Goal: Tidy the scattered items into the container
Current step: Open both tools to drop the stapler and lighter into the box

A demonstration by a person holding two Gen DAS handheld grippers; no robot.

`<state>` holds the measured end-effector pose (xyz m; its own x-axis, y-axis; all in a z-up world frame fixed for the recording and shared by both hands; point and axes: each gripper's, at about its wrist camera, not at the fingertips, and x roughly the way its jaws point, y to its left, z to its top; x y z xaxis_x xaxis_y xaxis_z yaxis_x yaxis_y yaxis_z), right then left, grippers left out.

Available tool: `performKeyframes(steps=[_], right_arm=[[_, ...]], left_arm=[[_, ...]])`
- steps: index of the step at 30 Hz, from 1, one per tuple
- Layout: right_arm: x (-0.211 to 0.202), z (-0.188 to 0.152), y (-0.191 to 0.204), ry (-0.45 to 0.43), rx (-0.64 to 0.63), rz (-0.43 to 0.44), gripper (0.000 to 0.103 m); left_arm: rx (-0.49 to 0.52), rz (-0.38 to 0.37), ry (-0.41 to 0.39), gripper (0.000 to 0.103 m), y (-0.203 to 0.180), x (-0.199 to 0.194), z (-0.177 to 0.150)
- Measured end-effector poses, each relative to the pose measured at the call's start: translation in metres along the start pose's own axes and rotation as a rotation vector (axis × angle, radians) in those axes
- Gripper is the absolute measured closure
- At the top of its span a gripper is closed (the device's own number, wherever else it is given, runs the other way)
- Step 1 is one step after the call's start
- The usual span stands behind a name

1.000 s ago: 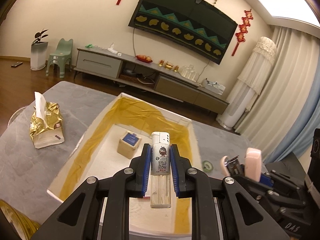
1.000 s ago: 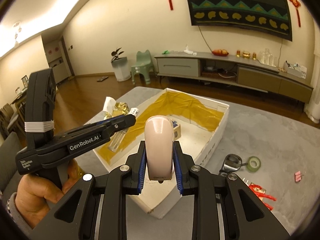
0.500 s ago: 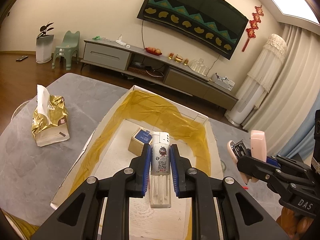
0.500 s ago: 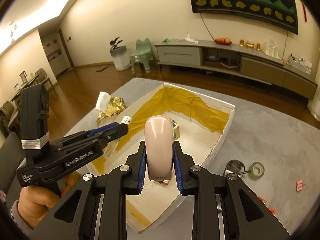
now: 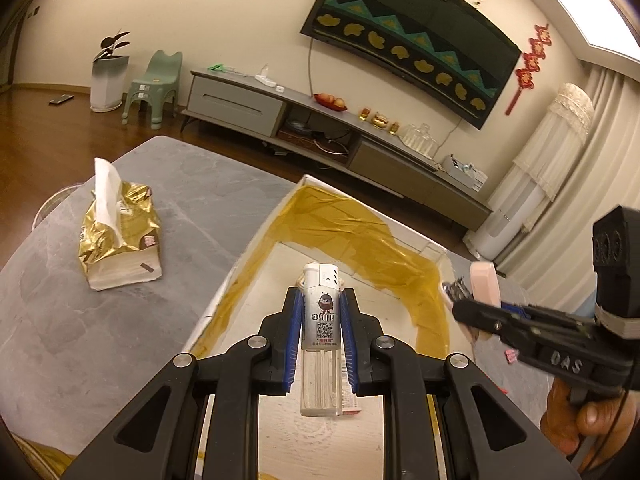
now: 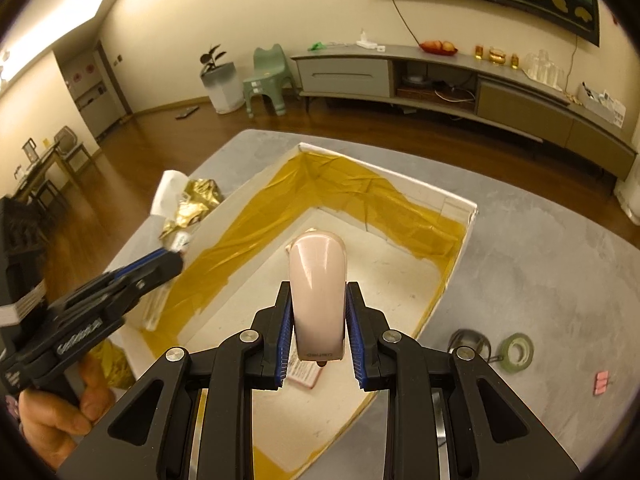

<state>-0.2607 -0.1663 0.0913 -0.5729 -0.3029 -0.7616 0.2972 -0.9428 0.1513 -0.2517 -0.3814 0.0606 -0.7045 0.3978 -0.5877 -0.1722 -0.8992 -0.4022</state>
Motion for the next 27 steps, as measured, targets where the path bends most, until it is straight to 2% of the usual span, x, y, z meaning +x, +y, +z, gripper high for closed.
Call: performKeyframes(steps=[6, 14, 18, 23, 27], right_arm=[[0.025, 0.019, -0.011, 0.054, -0.004, -0.046, 0.077], [0.049, 0.025, -0.018, 0.121, -0.053, -0.094, 0.075], [0.047, 0.021, -0.022, 0.095, -0.059, -0.103, 0.065], [0.029, 0.013, -0.025, 0.053, -0.036, -0.073, 0.065], [0.005, 0.003, -0.029, 0.0, 0.005, -0.012, 0.065]], left_arm=[[0.03, 0.037, 0.011, 0.083, -0.005, 0.004, -0.003], [0.033, 0.034, 0.017, 0.082, -0.007, 0.01, -0.002], [0.013, 0.027, 0.03, 0.075, -0.005, 0.013, -0.001], [-0.014, 0.021, 0.021, 0.075, 0.001, 0.01, 0.0], [-0.02, 0.021, 0.015, 0.075, 0.001, 0.008, 0.0]])
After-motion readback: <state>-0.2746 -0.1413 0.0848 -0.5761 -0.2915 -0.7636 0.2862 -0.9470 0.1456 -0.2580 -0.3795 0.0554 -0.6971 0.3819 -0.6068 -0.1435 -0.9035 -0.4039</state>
